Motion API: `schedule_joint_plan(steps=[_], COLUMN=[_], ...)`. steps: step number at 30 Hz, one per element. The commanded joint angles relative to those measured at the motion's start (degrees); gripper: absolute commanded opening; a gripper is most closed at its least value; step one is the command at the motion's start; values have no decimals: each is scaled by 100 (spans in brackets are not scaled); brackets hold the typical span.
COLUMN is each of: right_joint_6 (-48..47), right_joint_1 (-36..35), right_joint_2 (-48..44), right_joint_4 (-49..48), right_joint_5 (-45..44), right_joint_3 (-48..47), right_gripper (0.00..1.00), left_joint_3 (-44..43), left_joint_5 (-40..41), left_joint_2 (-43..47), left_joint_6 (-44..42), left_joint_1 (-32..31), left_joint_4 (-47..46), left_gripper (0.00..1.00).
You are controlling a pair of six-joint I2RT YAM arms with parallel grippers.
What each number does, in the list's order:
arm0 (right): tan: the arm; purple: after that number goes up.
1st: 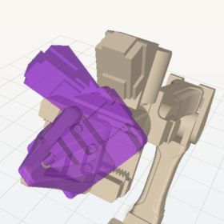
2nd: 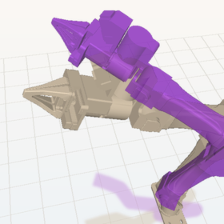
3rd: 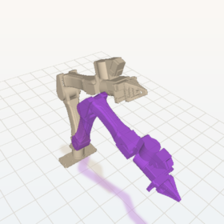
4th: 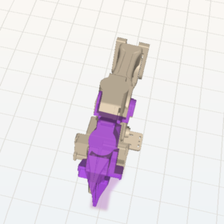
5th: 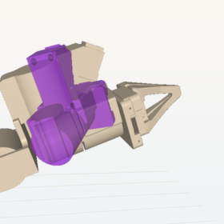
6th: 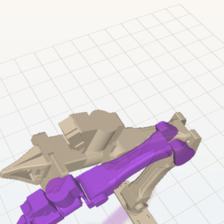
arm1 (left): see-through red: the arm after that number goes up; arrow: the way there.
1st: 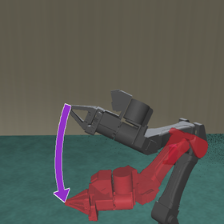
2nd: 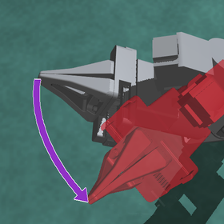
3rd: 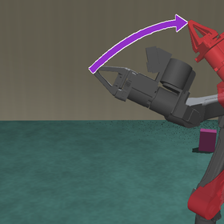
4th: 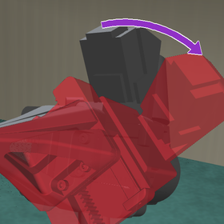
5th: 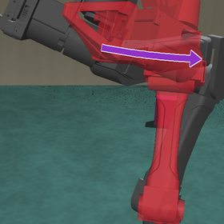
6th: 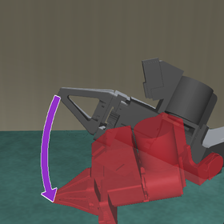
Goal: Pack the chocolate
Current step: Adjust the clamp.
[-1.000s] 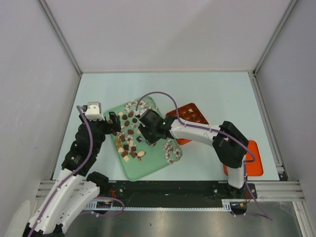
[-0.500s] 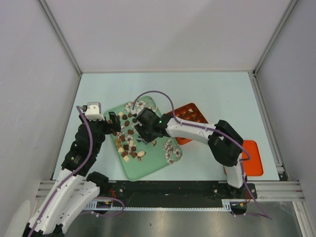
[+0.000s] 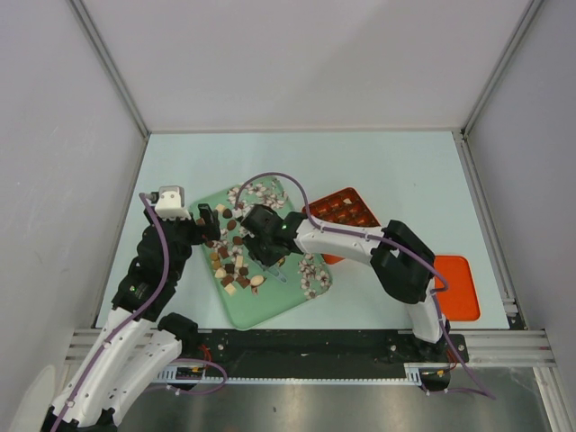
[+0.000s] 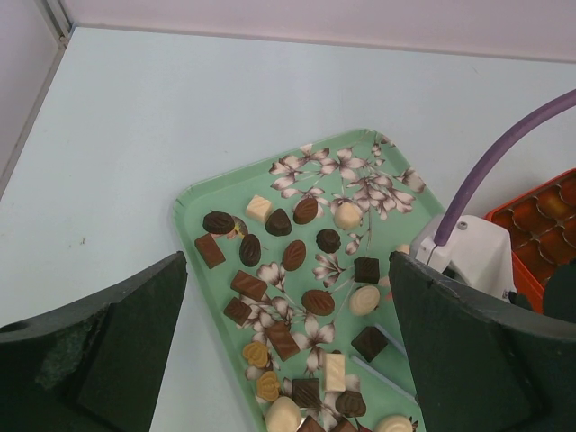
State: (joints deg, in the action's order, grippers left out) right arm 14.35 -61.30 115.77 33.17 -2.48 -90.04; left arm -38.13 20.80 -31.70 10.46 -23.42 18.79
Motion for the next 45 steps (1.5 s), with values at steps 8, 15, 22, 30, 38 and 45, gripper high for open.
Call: schedule_joint_plan(steps=[8,15,22,30,38,45], right_joint_6=[-143,-134,-195,-240,-134,77], right_joint_1=[-58,-154,-181,-181,-181,-172], right_joint_2=[-133,-221,-133,-862,-1749,-2426], right_joint_4=[-837,-1014,-988,-909,-1207,-1953], right_joint_5=[-245,-498,-719,-701,-605,-499], right_joint_3=[654,874,1015,1120,1498,2051], right_gripper=[40,44,19,0,0,0], left_joint_3=[34,34,34,51,508,1438], left_joint_5=[47,47,21,-348,-1716,-3053], left_joint_2=[94,77,41,278,683,534], left_joint_6=[-53,-44,0,666,1677,2750], left_joint_1=[39,31,39,39,39,30], left_joint_4=[-42,-33,-7,265,187,-909], left_gripper=[98,98,99,99,99,99])
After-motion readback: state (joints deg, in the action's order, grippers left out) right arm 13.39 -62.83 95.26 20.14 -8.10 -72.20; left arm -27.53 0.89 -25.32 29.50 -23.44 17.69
